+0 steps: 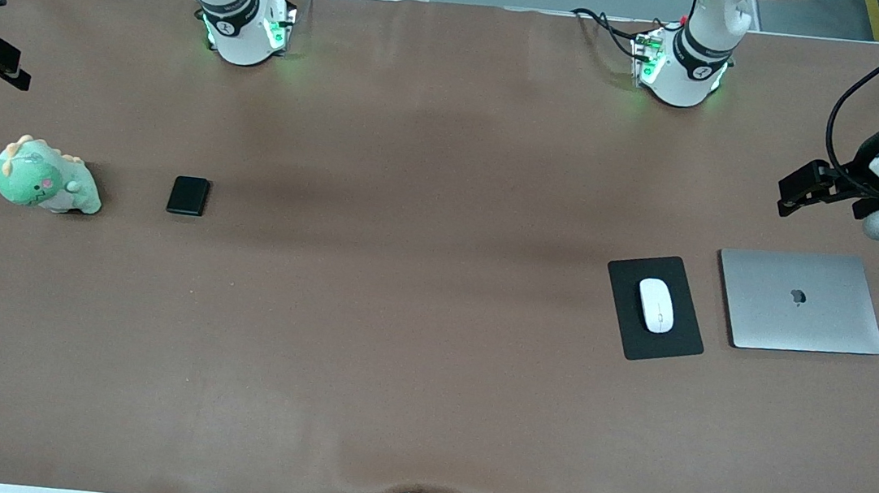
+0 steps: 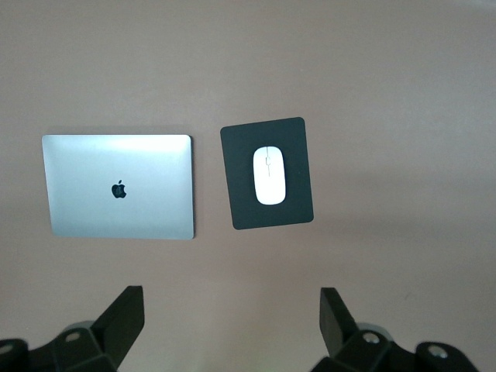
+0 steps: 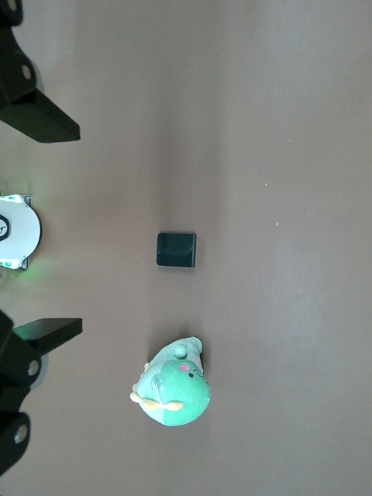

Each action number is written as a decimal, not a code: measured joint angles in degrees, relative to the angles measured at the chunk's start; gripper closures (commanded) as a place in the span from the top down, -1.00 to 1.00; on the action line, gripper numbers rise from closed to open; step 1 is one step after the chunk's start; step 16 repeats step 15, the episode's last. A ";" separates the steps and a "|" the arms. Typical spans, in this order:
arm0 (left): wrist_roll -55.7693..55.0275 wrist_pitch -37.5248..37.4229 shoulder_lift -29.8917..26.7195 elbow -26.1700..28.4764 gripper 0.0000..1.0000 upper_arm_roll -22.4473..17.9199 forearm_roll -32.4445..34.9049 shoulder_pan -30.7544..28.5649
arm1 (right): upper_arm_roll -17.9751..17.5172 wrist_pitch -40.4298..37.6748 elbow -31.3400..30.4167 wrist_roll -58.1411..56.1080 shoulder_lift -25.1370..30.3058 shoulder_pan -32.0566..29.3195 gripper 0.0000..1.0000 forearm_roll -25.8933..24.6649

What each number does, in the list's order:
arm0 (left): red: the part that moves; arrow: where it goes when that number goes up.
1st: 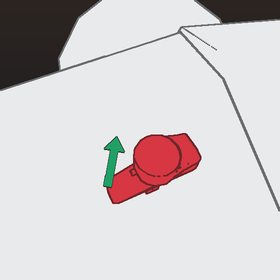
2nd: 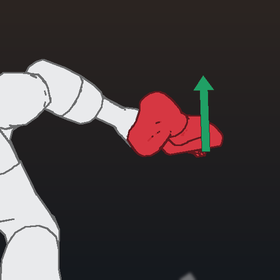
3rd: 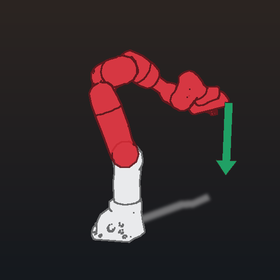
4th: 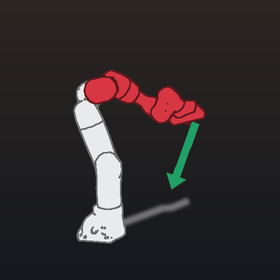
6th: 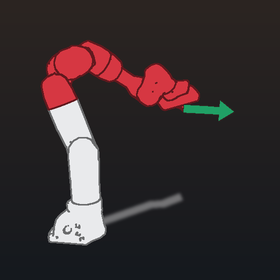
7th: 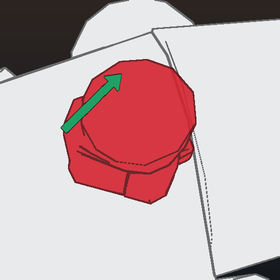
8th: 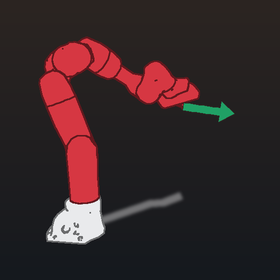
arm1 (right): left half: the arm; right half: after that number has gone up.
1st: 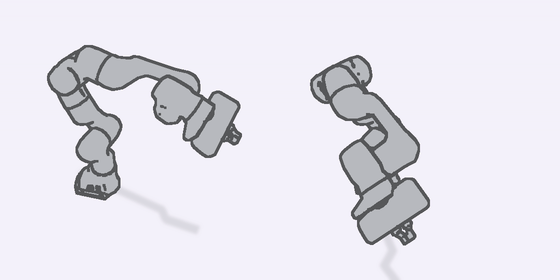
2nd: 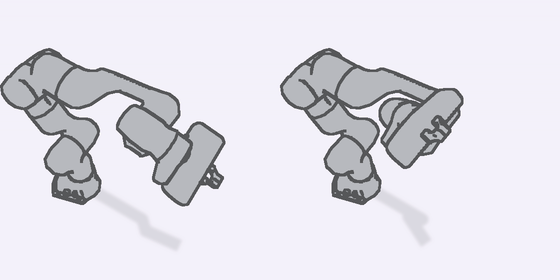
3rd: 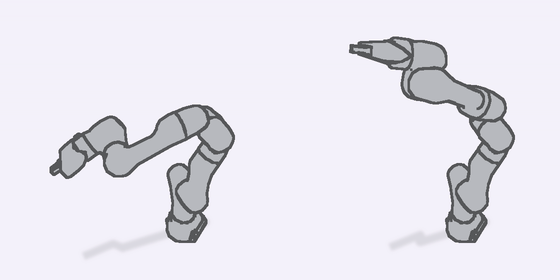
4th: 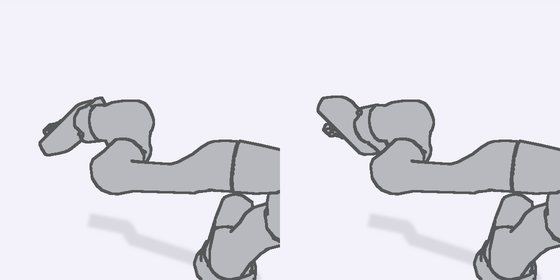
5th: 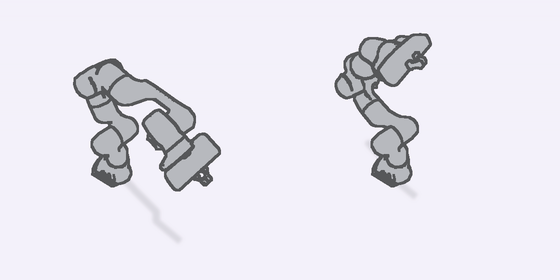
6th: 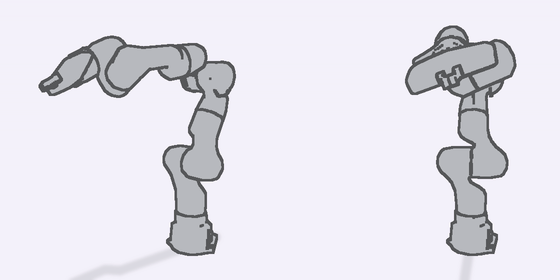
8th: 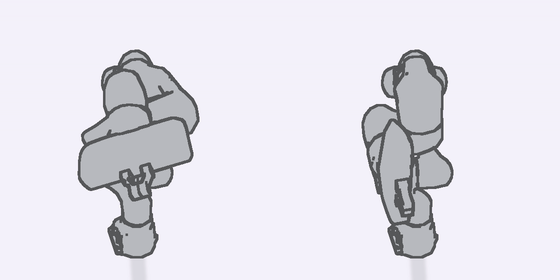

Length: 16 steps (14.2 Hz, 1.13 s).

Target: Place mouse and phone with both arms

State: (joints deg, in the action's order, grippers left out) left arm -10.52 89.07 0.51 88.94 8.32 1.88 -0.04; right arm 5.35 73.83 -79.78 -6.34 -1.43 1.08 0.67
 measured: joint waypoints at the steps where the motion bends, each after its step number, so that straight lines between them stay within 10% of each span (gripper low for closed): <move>1: 0.00 0.00 0.00 0.00 1.00 0.01 0.00 0.00 | -0.07 0.06 0.01 0.00 0.00 0.01 1.00 0.00; 16: 0.00 0.02 0.00 -0.33 1.00 -0.07 0.00 -0.10 | -0.34 -0.04 -2.56 -0.02 3.66 0.07 1.00 -0.64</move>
